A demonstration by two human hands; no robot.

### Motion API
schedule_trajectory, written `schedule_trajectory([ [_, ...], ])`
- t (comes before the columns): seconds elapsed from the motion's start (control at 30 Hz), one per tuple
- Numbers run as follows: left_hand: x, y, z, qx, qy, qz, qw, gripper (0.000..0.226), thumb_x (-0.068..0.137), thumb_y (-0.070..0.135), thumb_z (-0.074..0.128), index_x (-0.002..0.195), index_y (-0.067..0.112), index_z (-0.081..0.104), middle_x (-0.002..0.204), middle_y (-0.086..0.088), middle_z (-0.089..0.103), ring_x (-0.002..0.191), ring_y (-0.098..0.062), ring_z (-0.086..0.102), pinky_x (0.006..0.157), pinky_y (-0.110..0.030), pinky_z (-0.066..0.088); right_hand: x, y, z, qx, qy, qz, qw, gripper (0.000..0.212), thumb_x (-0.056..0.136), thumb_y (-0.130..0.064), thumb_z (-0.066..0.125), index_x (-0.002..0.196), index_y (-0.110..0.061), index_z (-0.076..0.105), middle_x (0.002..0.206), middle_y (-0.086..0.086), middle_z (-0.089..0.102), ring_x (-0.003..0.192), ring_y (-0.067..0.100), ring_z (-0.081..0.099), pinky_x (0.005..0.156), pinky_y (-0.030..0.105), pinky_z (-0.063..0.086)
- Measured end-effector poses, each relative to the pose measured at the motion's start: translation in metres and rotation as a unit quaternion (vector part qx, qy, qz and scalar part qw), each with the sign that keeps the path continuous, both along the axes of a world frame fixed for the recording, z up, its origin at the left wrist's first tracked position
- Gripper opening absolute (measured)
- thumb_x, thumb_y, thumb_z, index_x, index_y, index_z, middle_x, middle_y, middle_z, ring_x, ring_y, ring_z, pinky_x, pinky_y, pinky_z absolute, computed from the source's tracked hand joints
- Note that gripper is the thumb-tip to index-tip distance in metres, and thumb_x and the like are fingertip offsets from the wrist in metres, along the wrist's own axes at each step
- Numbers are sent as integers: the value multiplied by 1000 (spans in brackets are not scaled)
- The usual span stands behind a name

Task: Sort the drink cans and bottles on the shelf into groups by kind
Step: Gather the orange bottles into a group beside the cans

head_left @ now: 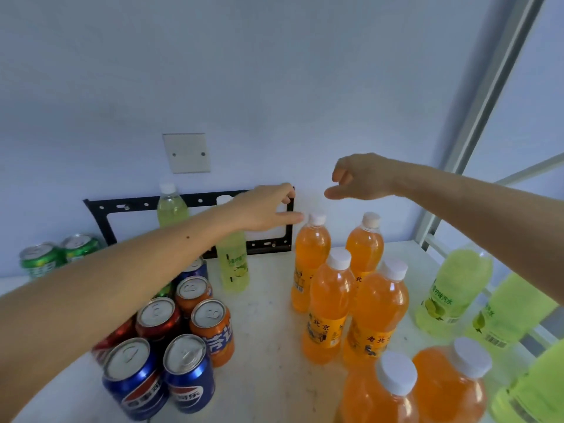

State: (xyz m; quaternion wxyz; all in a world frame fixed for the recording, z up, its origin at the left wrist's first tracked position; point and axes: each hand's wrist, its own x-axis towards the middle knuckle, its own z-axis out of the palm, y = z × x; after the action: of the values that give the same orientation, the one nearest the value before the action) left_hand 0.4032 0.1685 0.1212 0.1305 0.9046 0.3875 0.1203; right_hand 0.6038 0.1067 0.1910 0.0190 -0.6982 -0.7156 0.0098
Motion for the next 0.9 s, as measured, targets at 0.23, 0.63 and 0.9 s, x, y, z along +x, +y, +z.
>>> schedule_trajectory([
  [0.23, -108, 22, 26, 108, 49, 89, 989, 60, 89, 57, 54, 137, 22, 45, 141, 2, 48, 127, -19, 46, 101, -41, 42, -88, 27, 6, -7, -7, 85, 996, 57, 91, -49, 58, 132, -10, 52, 133, 4, 55, 120, 24, 51, 88, 27, 39],
  [0.63, -197, 86, -17, 148, 156, 165, 963, 65, 88, 48, 61, 140, 18, 36, 134, -8, 40, 110, -24, 48, 73, -37, 48, -183, 85, -57, -98, -27, 76, 992, 74, 89, -44, 64, 145, -11, 27, 133, 11, 50, 112, 30, 54, 89, 40, 51],
  [0.9, -190, 113, -26, 144, 123, 175, 966, 56, 92, 49, 54, 128, 7, 42, 116, -12, 52, 98, -27, 55, 65, -35, 41, -182, 96, -63, -68, -37, 73, 994, 52, 90, -38, 66, 128, -8, 47, 118, 10, 59, 103, 27, 58, 85, 38, 52],
])
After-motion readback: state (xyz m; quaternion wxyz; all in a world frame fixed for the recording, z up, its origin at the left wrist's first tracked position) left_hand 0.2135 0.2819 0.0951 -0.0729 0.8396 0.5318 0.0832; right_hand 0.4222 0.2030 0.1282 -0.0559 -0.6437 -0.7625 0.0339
